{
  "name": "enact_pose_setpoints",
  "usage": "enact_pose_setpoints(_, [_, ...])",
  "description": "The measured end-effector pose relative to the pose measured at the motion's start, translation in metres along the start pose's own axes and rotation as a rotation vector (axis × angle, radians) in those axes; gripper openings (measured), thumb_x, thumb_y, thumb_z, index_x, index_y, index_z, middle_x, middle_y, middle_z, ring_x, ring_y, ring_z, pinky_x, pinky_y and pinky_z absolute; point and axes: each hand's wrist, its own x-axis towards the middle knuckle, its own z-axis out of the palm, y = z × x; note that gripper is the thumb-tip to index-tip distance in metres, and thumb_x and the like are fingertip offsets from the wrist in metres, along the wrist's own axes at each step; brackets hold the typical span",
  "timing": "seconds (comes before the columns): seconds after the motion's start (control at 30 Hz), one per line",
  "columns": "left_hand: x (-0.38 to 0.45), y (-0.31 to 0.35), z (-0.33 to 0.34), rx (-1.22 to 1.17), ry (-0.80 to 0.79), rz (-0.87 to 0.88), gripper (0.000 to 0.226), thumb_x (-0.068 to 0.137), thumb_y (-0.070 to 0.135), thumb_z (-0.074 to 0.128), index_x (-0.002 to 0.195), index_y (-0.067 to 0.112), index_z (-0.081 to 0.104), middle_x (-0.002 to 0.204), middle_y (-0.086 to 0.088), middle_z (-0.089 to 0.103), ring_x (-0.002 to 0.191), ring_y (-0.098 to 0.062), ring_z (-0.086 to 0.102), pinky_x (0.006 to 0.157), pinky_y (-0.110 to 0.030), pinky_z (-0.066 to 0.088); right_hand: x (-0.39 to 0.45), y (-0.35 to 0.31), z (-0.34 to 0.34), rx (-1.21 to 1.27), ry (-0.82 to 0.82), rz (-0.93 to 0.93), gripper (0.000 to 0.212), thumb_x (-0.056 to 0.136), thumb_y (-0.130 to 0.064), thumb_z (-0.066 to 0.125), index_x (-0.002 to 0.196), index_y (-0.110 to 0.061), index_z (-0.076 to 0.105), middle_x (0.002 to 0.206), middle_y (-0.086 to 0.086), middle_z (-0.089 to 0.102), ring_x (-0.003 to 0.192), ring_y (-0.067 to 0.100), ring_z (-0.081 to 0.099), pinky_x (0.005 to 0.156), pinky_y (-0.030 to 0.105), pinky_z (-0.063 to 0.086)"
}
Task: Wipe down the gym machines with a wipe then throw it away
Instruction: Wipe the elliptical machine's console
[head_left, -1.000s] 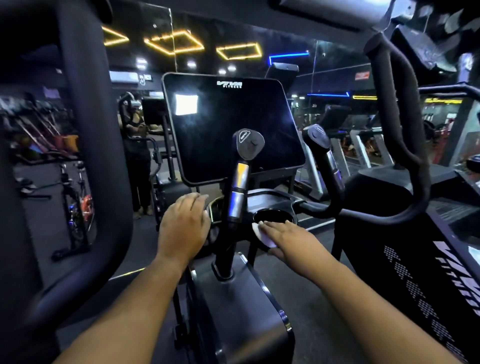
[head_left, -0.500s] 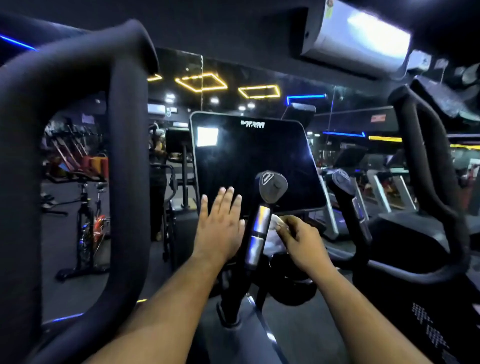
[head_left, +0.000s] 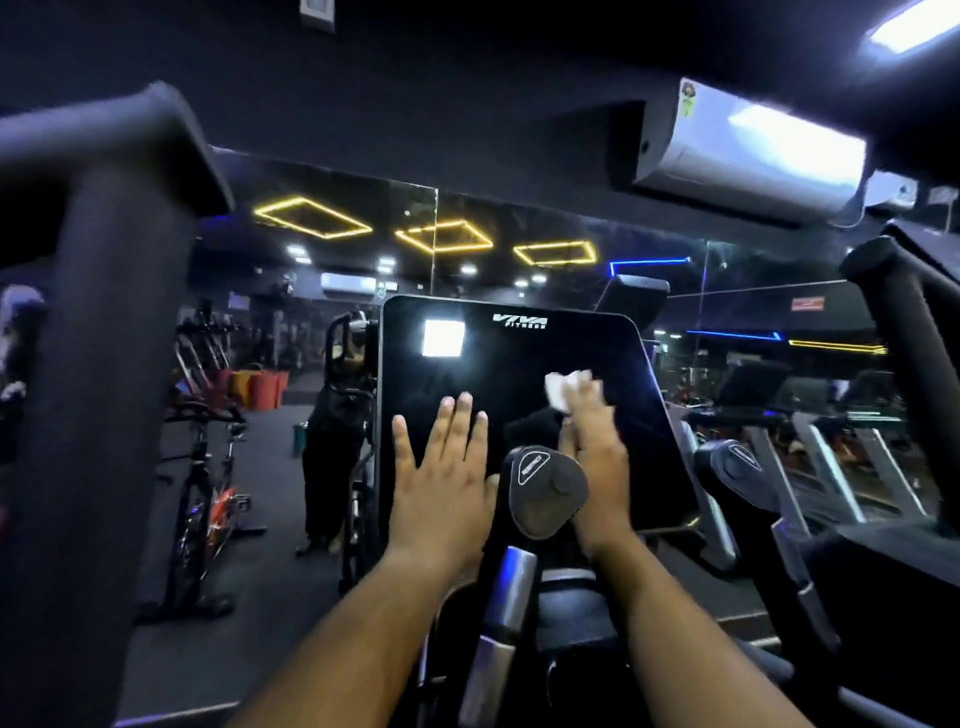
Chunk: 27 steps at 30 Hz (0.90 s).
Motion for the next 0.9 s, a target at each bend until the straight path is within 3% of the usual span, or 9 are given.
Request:
enact_pose_setpoints(0.07, [0.008,-0.009,0.006,-0.022,0.040,-0.015,0.098,0.068,0.036,-0.026,0.162,0.012,-0.008,0.168,-0.011,-0.021,0.155,-0.026,-0.020,0.118,-0.071,-0.008,-0.005,0.011,0.019,-0.189,-0.313,-0.158,0.057,0.105,-0.037,0.024,0.155,-0.013,0.038,0.165,0.003,0.027,0.152,0.004,0.009,0.126,0.039,0.004])
enact_pose_setpoints(0.13, [0.013,-0.016,0.013,-0.032,0.077,0.000,0.087,0.086,0.047,0.001,0.159,0.006,0.028,0.168,-0.015,0.016,0.156,-0.030,0.014,0.115,-0.078,0.013,-0.006,0.024,0.027,-0.328,-0.560,-0.259,0.079,0.098,-0.068,0.003,0.161,-0.021,0.014,0.168,-0.004,0.005,0.152,0.001,-0.016,0.125,0.046,-0.006])
enact_pose_setpoints(0.2, [0.019,-0.020,0.023,-0.023,0.053,0.022,0.085,0.089,0.054,0.010,0.158,0.008,0.030,0.167,-0.013,0.020,0.155,-0.029,0.018,0.116,-0.075,0.015,0.009,0.039,0.020,-0.529,-0.664,-0.297,0.086,0.088,-0.077,-0.006,0.160,-0.031,-0.006,0.165,-0.012,-0.016,0.147,0.003,-0.030,0.123,0.053,-0.010])
enact_pose_setpoints(0.27, [0.020,-0.026,0.027,0.020,0.075,0.033,0.090,0.086,0.059,0.000,0.161,0.011,0.011,0.169,-0.010,0.001,0.157,-0.026,0.001,0.120,-0.071,0.007,0.028,0.052,0.008,-0.620,-0.622,-0.182,0.088,0.083,-0.080,-0.007,0.159,-0.035,-0.012,0.164,-0.015,-0.021,0.148,0.005,-0.028,0.121,0.056,-0.014])
enact_pose_setpoints(0.37, [0.018,-0.026,0.028,-0.082,0.122,0.078,0.076,0.103,0.049,0.011,0.149,0.001,0.046,0.159,-0.019,0.038,0.147,-0.035,0.039,0.108,-0.074,0.035,0.051,0.051,0.007,-0.561,-0.476,0.103,0.082,0.094,-0.071,0.007,0.161,-0.028,-0.009,0.167,-0.007,-0.018,0.153,0.011,-0.019,0.120,0.054,-0.018])
enact_pose_setpoints(0.5, [0.018,-0.027,0.034,-0.127,0.181,0.071,0.091,0.106,0.048,-0.010,0.140,-0.005,0.056,0.150,-0.024,0.049,0.137,-0.041,0.050,0.102,-0.076,0.039,0.049,-0.003,0.045,-0.462,-0.612,-0.096,0.093,0.081,-0.074,-0.004,0.161,-0.026,-0.005,0.169,-0.003,-0.012,0.154,0.011,-0.015,0.120,0.057,-0.017])
enact_pose_setpoints(0.6, [0.017,-0.027,0.033,-0.136,0.166,0.065,0.092,0.105,0.048,-0.011,0.140,-0.006,0.055,0.150,-0.025,0.049,0.138,-0.041,0.050,0.102,-0.076,0.039,0.071,0.006,0.044,-0.549,-0.632,-0.179,0.081,0.090,-0.071,0.002,0.161,-0.033,-0.004,0.169,-0.010,-0.012,0.153,0.006,-0.015,0.118,0.060,-0.019])
enact_pose_setpoints(0.77, [0.017,-0.027,0.034,-0.166,0.170,0.061,0.089,0.106,0.046,-0.010,0.142,-0.004,0.053,0.152,-0.024,0.047,0.140,-0.040,0.047,0.103,-0.075,0.039,0.134,0.058,0.016,-0.549,-0.435,0.327,0.071,0.103,-0.062,0.016,0.162,-0.029,-0.003,0.169,-0.009,-0.012,0.154,0.010,-0.013,0.116,0.065,-0.019])
enact_pose_setpoints(0.9, [0.017,-0.027,0.035,-0.143,0.159,0.066,0.072,0.105,0.043,0.012,0.144,-0.003,0.052,0.154,-0.023,0.045,0.142,-0.039,0.045,0.106,-0.074,0.037,0.117,0.000,0.058,-0.456,-0.583,-0.010,0.067,0.106,-0.055,0.022,0.162,-0.027,0.000,0.169,-0.010,-0.008,0.154,0.009,-0.012,0.117,0.059,-0.022])
